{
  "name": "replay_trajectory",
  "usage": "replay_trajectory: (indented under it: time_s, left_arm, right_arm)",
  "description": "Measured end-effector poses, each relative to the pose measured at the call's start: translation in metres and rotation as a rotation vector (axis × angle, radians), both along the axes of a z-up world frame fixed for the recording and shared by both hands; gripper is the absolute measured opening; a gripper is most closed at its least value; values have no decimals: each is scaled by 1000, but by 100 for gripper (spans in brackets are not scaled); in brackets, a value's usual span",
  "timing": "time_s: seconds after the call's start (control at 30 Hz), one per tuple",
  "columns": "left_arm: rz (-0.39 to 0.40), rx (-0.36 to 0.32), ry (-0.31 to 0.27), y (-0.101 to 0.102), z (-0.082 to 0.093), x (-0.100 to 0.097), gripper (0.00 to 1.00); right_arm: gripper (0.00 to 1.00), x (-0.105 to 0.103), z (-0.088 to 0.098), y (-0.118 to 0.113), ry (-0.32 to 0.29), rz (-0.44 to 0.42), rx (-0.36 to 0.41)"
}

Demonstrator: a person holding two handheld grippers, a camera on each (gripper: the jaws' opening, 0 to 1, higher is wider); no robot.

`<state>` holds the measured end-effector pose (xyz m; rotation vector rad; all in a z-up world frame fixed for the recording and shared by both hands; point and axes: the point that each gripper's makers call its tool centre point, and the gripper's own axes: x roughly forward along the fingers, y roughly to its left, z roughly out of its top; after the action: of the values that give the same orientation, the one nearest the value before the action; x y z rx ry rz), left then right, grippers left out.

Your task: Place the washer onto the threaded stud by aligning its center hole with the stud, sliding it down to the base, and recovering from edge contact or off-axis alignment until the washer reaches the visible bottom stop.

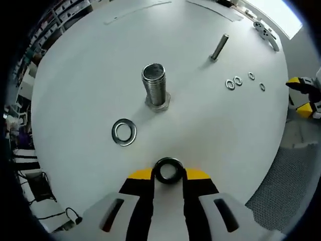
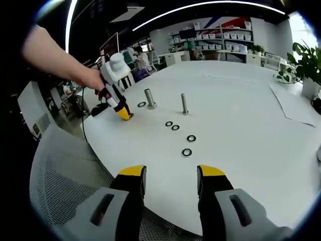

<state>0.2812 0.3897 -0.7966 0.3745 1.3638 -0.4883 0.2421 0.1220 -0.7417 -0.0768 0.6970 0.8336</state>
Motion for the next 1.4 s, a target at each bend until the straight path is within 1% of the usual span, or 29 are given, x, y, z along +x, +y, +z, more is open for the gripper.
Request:
replay_trajectory:
  time_s: [0.17,0.3,0.5,0.77,0.93,1.0,1.13,1.27,1.4]
  left_arm:
    - [5,0,-5,5,8,2,19]
    - [-17,-5,-31,4,17,11,19]
    - [-43,-7,-54,3,29,23,19]
    - [-56,-27,-76,-4,48,39,19]
    - [-68,-30,-100,-5,59,51,19]
    - [-70,-28,-112,-4,61,56,19]
    - [-65,-33,-114,-4,63,61,19]
    - [-57,-50,-117,-8,67,67,19]
    - [-90,-50,-129,-16,75,74,19]
  right_arm:
    - [43,0,1,0,0,-2,6]
    - [43,0,1,1,-2,-2,8]
    - [43,0,1,1,0,-2,7]
    - [43,1,1,1,-1,-5,8]
    - [43,1,1,0,-2,-5,8]
    - [43,1,1,0,-2,-8,10]
    - [43,2,2,0,-4,-12,12]
    - [43,3,2,-1,-8,-15,11]
    - [43,4,3,-2,-11,-21,11]
